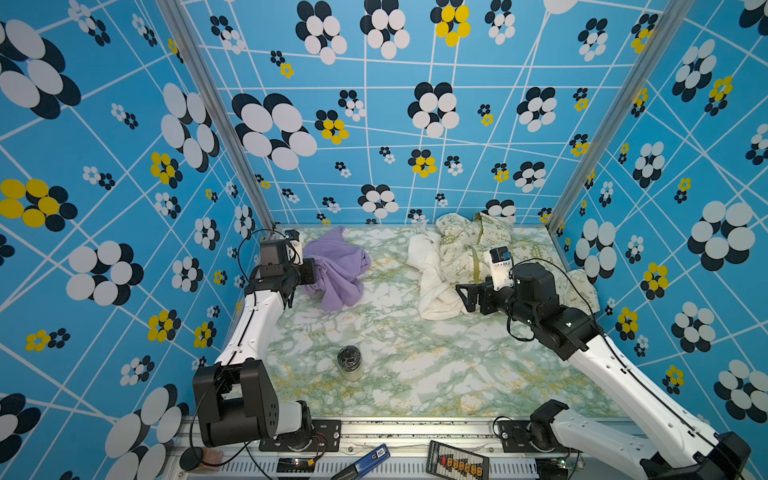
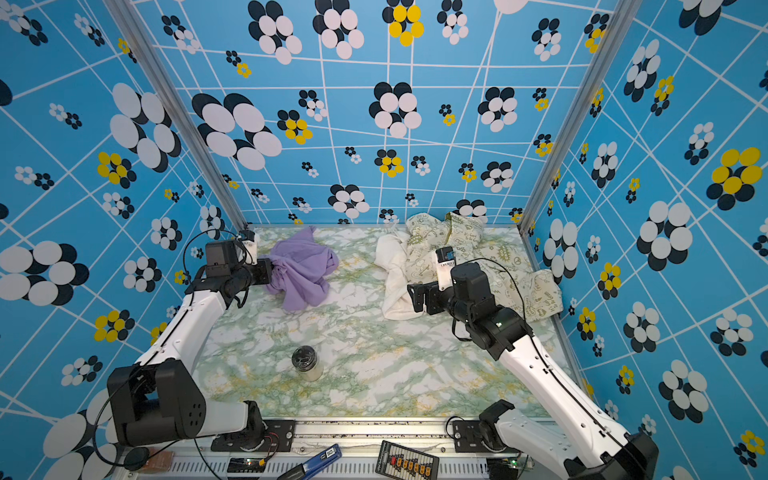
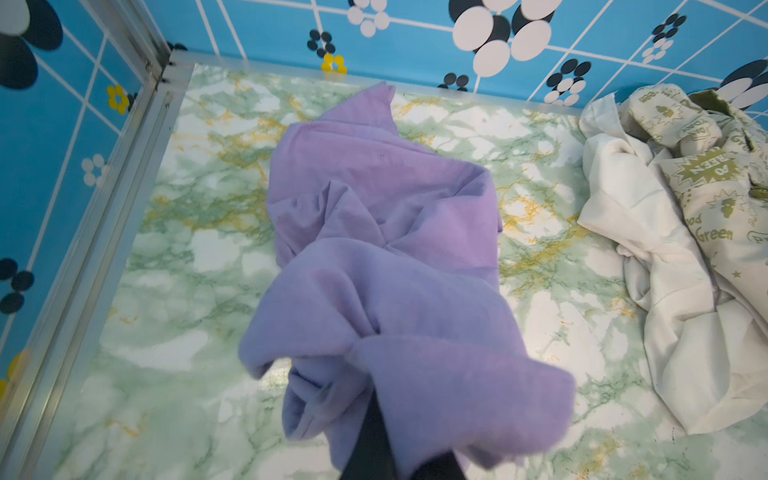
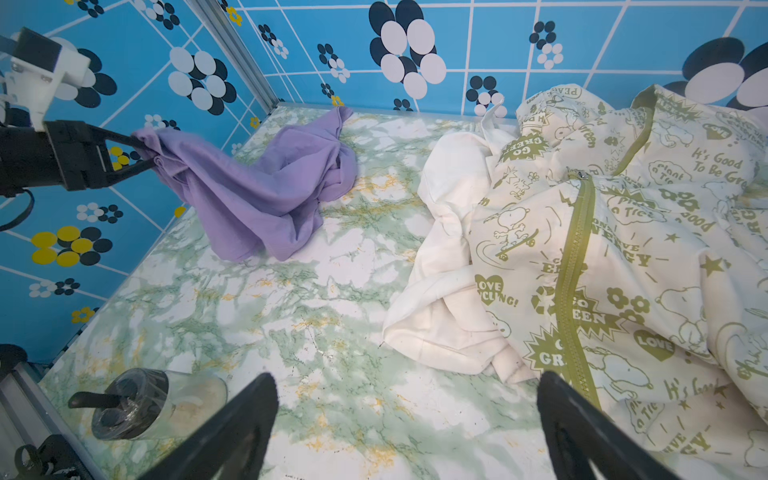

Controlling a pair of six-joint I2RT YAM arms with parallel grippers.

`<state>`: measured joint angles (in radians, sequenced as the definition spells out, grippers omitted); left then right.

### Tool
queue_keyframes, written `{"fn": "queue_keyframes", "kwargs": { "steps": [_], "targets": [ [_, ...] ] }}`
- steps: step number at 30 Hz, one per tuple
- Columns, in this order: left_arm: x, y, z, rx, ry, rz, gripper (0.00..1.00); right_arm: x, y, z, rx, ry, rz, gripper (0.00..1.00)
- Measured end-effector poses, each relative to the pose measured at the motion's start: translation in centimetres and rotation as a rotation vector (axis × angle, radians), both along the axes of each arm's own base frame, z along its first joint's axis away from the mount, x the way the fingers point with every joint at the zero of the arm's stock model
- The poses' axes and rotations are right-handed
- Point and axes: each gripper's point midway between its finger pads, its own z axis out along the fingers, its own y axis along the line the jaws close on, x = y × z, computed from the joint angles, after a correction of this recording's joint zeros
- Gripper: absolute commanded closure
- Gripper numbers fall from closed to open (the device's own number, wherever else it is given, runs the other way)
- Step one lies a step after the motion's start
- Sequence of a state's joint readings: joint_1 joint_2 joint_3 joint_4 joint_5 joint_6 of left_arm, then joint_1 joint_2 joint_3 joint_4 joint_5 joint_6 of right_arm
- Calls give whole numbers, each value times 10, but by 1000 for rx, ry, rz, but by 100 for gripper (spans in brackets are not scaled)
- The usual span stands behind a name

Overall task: Pick out a specific cloth from the pile
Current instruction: 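Lower the purple cloth onto the table with the left gripper and release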

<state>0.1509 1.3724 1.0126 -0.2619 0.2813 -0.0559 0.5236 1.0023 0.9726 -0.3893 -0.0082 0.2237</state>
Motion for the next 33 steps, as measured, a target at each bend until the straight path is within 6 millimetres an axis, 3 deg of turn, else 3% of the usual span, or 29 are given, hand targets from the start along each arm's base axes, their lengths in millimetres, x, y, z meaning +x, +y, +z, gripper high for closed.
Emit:
{"fn": "queue_keyframes", "kwargs": {
  "steps": [2, 4, 9, 13, 16, 21, 24, 28, 31, 33],
  "targets": [
    [-6, 5, -12, -18, 31, 28, 100, 0, 0, -2, -3, 6, -1, 1],
    [-10, 10, -19, -35, 50, 54, 90, -1, -1, -5, -12, 18, -4, 1],
    [-25, 28, -22, -93, 54, 151, 46, -3, -3, -16, -34, 53, -6, 1],
    [-31, 43, -1, -141, 1, 209, 20, -6, -5, -23, -46, 74, -7, 1],
    [-33, 45, 29, -154, -68, 215, 2, -6, -5, -24, -48, 76, -6, 1],
    [-34, 39, 105, -174, -248, 197, 1, -5, -4, -25, -49, 79, -7, 1],
    [-34, 33, 130, -209, -311, 178, 1, -5, -4, -26, -47, 83, -9, 1],
    [-25, 20, 120, -275, -277, 157, 1, -4, -3, -28, -43, 93, -14, 1],
    [-14, 1, 93, -324, -208, 124, 1, -3, -3, -29, -40, 96, -17, 1],
    [-9, -13, 65, -355, -136, 105, 1, -3, -3, -29, -37, 97, -18, 1]
  ]
}}
